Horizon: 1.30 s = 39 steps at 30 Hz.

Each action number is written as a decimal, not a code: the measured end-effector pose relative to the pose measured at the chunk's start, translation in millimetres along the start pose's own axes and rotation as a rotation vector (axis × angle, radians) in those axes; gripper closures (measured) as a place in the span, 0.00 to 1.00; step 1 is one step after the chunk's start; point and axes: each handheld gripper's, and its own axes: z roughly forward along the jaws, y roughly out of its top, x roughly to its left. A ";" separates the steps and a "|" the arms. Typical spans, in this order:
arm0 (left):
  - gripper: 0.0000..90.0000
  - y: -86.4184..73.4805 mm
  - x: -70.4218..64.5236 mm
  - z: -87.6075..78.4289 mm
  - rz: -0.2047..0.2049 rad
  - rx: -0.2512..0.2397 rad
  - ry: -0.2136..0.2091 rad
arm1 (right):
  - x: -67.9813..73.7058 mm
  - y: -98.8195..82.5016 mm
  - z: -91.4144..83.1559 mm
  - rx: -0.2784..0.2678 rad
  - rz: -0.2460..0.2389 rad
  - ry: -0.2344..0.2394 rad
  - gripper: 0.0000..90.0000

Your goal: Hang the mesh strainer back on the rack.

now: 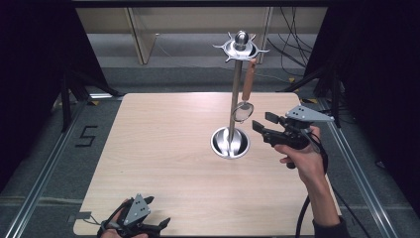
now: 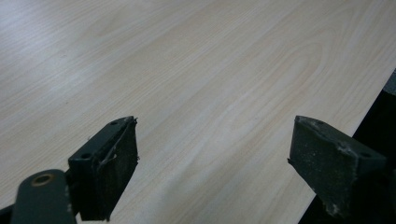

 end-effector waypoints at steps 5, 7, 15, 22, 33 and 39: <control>0.16 -0.3 -0.2 -1.0 -0.010 0.010 0.000 | -2.7 -2.8 2.4 0.008 -0.014 0.005 0.45; 0.16 -0.4 -0.4 -1.2 -0.010 0.010 -0.002 | -1.7 -4.5 2.4 0.019 0.001 -0.005 0.45; 0.16 -0.5 -0.3 -1.2 -0.009 0.010 -0.001 | -4.7 -9.0 3.5 0.030 -0.018 -0.001 0.43; 0.16 0.2 1.4 -1.4 0.021 0.000 -0.002 | -4.1 -12.5 4.8 0.032 -0.027 0.004 0.42; 0.16 -0.1 1.1 -1.9 0.020 0.004 -0.003 | -1.7 -19.4 3.5 0.057 -0.026 0.001 0.41; 0.16 -0.8 -0.5 -2.0 -0.008 0.010 0.005 | -1.2 -23.7 2.5 0.080 -0.027 0.007 0.40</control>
